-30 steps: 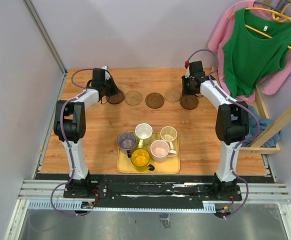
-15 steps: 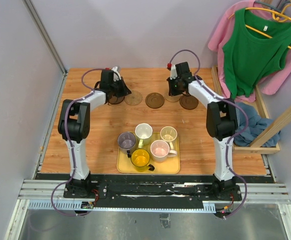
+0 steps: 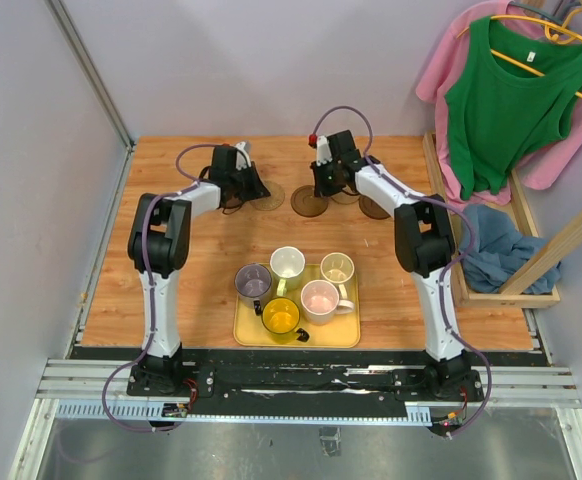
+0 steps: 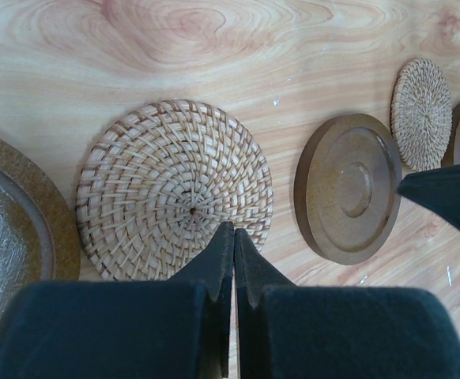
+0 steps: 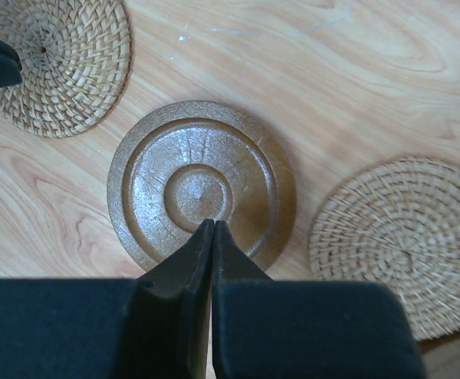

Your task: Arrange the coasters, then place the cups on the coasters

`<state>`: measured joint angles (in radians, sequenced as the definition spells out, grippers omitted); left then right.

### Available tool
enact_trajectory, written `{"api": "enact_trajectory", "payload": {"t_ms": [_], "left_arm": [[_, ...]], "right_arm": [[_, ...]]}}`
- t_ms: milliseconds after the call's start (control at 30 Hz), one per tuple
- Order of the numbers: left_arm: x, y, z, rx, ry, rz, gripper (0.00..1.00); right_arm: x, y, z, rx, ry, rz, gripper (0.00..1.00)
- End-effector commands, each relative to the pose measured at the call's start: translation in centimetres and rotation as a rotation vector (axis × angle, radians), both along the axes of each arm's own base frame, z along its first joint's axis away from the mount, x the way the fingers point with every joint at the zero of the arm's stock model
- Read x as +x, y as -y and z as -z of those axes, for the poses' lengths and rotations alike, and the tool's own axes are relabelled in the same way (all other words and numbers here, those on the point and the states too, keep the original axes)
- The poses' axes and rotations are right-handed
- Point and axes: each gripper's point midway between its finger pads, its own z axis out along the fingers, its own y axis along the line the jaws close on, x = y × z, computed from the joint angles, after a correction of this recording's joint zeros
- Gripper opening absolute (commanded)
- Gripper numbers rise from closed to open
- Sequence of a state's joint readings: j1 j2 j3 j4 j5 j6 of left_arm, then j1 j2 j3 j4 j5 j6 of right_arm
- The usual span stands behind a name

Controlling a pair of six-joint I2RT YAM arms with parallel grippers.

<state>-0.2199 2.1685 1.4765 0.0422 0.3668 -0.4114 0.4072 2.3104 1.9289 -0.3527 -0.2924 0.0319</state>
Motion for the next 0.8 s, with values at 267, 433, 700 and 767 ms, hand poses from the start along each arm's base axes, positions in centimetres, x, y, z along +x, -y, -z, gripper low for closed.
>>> {"api": "enact_trajectory", "payload": {"t_ms": [267,433,700,767], "left_arm": [[0.7,0.9,1.3,-0.007,-0.030,0.029,0.01],[0.6,0.8,2.1,0.000,-0.045,0.026,0.01],[1.0,0.7,2.8,0.008,-0.061,0.012,0.01],[1.1,0.6,3.0,0.011,-0.062,0.010,0.01]], "right_arm": [[-0.5,-3.5,2.3,0.056,-0.045,-0.075,0.01],[-0.2,-3.5,3.5,0.041,-0.059,-0.064,0.01],[1.5,-2.8,4.9,-0.015,-0.039,-0.021,0.01],[1.9,-2.6,5.1,-0.030,-0.028,-0.010,0.02]]}}
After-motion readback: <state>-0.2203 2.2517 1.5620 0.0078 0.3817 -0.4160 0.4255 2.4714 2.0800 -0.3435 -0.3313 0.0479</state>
